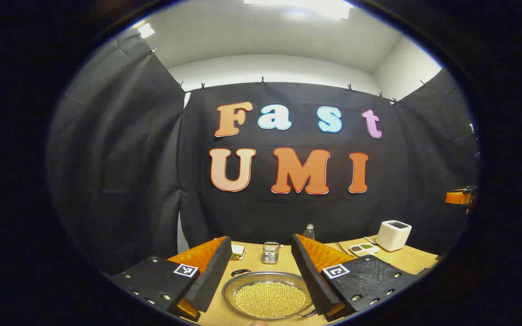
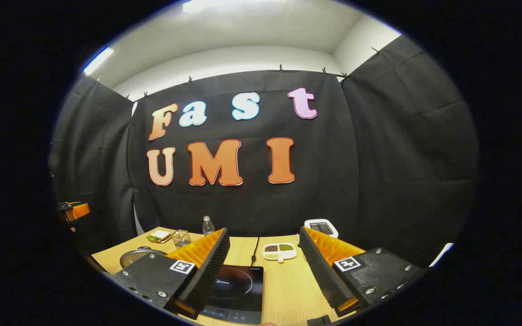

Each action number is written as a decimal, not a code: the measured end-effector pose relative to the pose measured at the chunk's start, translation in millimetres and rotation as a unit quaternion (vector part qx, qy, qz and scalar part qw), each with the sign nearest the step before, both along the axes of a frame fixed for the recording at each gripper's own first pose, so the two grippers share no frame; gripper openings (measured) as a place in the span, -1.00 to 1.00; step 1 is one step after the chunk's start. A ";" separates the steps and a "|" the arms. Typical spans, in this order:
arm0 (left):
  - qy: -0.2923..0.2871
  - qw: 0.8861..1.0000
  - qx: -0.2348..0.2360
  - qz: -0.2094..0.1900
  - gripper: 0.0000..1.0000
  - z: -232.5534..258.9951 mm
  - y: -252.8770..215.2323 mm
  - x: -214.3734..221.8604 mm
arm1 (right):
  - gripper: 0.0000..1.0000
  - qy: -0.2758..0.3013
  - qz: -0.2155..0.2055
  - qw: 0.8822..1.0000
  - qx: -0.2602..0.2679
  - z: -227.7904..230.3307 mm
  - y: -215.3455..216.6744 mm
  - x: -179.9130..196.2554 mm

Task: First push the handle of the pot to place it horizontally, then grasp the pot with both hands and set it on the induction cooktop.

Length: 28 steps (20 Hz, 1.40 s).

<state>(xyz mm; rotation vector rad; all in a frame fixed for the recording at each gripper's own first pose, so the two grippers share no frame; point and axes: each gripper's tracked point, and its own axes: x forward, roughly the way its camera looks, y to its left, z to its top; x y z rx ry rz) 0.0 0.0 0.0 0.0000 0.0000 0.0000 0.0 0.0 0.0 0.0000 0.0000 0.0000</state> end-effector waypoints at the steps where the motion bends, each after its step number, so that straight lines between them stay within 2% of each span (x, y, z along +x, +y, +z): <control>1: -0.001 1.000 0.002 -0.003 0.68 1.4 -0.5 0.1 | 0.92 0.003 -0.003 1.000 -0.002 -1.6 -0.8 -1.6; 10: -0.009 1.000 0.024 -0.010 0.69 15.1 -5.5 -10.1 | 0.92 0.025 -0.005 1.000 0.012 -9.6 -1.4 -6.4; 11: -0.009 1.000 0.023 -0.013 0.68 15.2 -7.4 -10.0 | 1.00 0.023 -0.003 1.000 0.012 -8.9 -0.4 -8.6; 14: 0.004 1.000 0.016 -0.022 0.67 8.8 -13.8 -14.0 | 1.00 0.013 -0.006 1.000 0.012 -3.6 -2.1 -11.1; 16: 0.009 1.000 0.013 -0.027 0.68 7.5 -17.0 -13.8 | 0.92 0.011 -0.007 1.000 0.009 -3.8 -2.8 -11.5; 19: 0.006 1.000 0.012 -0.023 0.67 10.7 -14.3 -12.1 | 0.92 0.015 -0.001 1.000 0.013 -6.7 -0.8 -13.0; 20: 0.004 1.000 0.010 -0.020 0.67 11.3 -12.9 -12.2 | 1.00 0.014 -0.001 1.000 0.012 -6.4 -1.2 -12.5; 24: -0.002 1.000 0.017 -0.007 0.68 14.7 -5.8 -10.4 | 1.00 0.007 0.001 1.000 0.013 -3.4 -3.4 -12.6; 25: -0.003 1.000 0.022 -0.006 0.68 14.7 -5.5 -11.3 | 0.92 0.005 0.001 1.000 0.013 -3.3 -3.2 -11.8; 27: -0.003 1.000 0.027 -0.009 0.67 16.2 -7.6 -11.9 | 1.00 0.003 0.001 1.000 0.011 -2.2 -3.9 -11.9; 28: -0.001 0.999 0.030 -0.012 0.68 15.5 -9.6 -12.4 | 0.92 0.002 0.001 1.000 0.009 -2.3 -4.2 -12.3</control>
